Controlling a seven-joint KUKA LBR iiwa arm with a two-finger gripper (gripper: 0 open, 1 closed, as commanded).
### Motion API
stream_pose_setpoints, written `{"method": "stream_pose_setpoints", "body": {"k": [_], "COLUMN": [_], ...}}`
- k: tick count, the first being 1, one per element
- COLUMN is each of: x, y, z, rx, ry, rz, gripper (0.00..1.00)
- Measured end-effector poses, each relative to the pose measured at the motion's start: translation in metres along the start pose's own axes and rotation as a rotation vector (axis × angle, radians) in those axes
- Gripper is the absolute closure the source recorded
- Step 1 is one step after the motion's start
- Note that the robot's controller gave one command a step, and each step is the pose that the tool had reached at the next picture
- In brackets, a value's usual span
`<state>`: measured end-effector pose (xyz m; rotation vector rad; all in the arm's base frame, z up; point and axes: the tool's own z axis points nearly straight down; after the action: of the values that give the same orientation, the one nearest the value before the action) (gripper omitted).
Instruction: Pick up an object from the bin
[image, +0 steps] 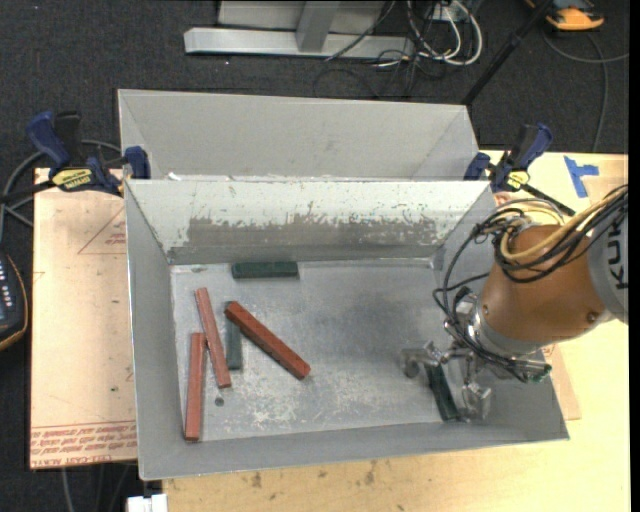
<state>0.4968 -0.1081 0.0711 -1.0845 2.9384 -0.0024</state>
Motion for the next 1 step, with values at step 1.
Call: {"method": "stream_pose_setpoints", "body": {"k": [1], "x": [0.0013], "y": [-0.0239], "z": [0.0001], "rx": [-0.025], "ry": [-0.006], "rz": [-0.439], "gripper": [0.00]}}
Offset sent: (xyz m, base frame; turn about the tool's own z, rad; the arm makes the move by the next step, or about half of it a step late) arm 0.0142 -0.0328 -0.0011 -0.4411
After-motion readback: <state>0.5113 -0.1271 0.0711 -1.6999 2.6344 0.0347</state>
